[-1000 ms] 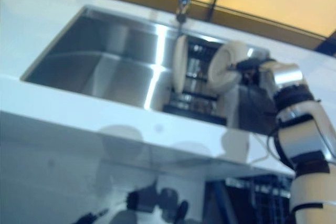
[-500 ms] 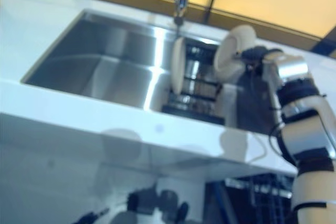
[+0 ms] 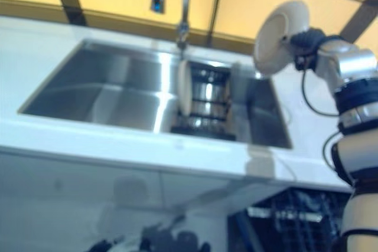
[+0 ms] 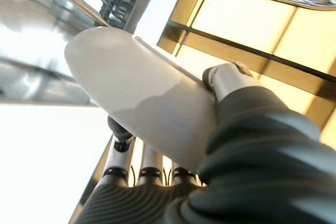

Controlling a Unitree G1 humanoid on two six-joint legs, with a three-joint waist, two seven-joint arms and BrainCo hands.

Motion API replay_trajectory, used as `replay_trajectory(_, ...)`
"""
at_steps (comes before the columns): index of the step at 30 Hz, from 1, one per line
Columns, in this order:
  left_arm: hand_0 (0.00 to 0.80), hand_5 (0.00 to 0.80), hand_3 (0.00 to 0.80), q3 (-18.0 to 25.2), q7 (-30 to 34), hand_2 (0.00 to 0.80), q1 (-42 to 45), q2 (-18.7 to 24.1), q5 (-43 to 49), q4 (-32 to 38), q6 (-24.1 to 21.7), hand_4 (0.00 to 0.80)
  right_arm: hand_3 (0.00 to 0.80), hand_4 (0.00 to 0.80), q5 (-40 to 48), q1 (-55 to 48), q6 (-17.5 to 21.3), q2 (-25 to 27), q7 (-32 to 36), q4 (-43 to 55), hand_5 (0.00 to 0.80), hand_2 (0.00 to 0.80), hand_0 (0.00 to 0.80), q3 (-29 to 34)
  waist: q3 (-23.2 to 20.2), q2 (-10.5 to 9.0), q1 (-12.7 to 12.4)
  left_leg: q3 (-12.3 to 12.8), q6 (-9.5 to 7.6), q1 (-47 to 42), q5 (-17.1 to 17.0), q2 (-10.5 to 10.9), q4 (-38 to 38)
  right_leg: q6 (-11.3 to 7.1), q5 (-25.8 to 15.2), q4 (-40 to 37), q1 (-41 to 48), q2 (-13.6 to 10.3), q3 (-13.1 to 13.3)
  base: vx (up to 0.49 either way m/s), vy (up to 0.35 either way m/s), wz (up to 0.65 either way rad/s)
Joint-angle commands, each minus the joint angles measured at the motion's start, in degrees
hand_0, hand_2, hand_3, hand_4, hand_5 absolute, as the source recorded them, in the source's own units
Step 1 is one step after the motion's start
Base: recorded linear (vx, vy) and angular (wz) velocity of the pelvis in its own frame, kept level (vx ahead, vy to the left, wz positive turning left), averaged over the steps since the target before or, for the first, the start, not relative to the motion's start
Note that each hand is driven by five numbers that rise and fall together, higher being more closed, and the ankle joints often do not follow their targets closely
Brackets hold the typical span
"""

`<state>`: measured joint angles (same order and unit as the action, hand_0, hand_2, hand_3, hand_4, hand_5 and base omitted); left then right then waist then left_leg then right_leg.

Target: Take plates into dishwasher

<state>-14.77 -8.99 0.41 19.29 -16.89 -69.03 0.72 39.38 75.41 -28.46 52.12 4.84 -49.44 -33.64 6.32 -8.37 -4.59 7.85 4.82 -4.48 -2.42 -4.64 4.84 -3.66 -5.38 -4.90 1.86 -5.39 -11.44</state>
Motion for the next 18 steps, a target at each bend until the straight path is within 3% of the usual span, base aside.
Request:
replay_trajectory(1,0.0,0.0,0.0,-2.3,-0.1,0.0,-0.3,2.2,3.5,-2.7,0.0,0.0,0.8,0.8,-3.1,10.6,1.7,6.3,2.3,-0.7,0.8,0.8,0.8,-6.7,-1.7,-2.11,0.5,1.2,-0.51,-1.0,2.1,0.0,0.2,-4.84,-0.1,-0.1,1.3,-1.4,0.0,0.03,-0.058,-0.08)
replay_trajectory(7,0.0,0.0,0.0,-3.0,1.4,0.0,-0.5,2.7,5.8,-3.0,1.0,0.0,0.8,0.8,-5.9,14.1,1.1,8.6,6.3,-3.6,0.8,0.8,0.8,-10.8,-2.3,-1.38,2.1,2.7,-0.69,-1.9,2.3,0.0,0.2,-4.96,-0.3,-0.1,1.0,-1.3,1.7,0.026,-0.034,-0.19)
replay_trajectory(18,0.0,0.0,0.0,-4.4,3.7,0.0,-0.7,3.0,8.2,-2.5,1.8,0.0,0.8,0.8,-8.5,13.9,-0.6,13.8,11.3,-3.7,0.8,0.8,0.8,-11.8,-2.5,0.47,6.4,6.4,-0.68,-3.4,2.9,-0.2,0.2,-4.8,-0.5,-0.1,-0.2,-0.7,5.5,0.023,-0.02,-0.22)
